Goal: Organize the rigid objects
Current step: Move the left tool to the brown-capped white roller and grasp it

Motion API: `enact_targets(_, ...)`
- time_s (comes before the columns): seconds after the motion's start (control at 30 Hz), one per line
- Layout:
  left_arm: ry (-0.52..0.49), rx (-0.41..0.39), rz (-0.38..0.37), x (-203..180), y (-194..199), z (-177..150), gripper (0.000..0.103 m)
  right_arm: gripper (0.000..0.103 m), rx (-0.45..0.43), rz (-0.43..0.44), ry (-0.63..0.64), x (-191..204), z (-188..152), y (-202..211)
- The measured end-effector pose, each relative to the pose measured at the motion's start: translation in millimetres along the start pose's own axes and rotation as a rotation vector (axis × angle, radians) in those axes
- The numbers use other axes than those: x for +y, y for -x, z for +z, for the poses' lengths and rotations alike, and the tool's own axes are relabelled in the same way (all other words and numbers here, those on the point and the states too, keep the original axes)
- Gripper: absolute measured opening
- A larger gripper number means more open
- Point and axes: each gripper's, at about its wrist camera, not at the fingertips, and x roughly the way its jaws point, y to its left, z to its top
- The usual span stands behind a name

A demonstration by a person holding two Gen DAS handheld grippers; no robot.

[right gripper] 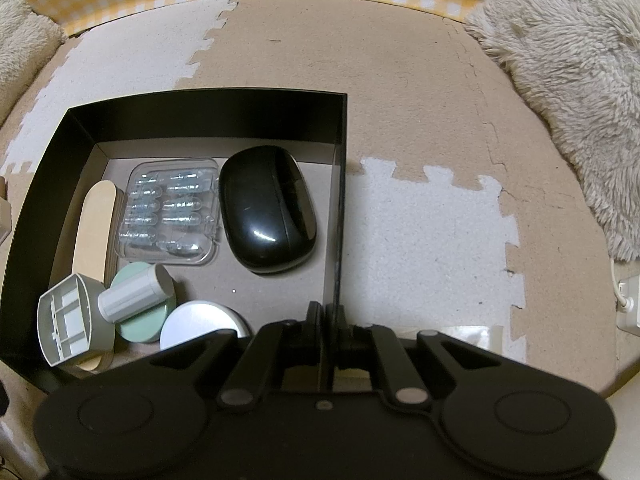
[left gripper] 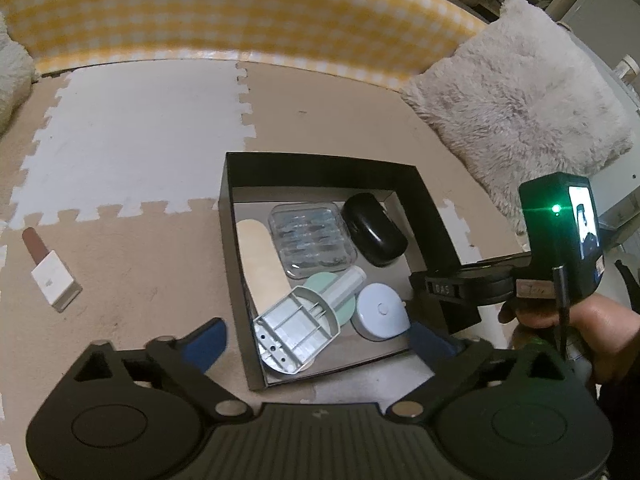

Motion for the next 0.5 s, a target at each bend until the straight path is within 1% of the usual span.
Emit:
enact_targets(0.07,-0.005,0.0,0.009,2,0,0,0.103,0.008,0.0,0.0,0.001,0,0,0)
enact_targets(0.3,0.004,-0.007,0.043,16,-2,4,0.103,0.008,0.0,0.0,0.0,0,0,0)
enact_targets(0.5,0.027,-0.054,0.091,39,6,16,0.103,0.008,0.0,0.0,0.001,0,0,0)
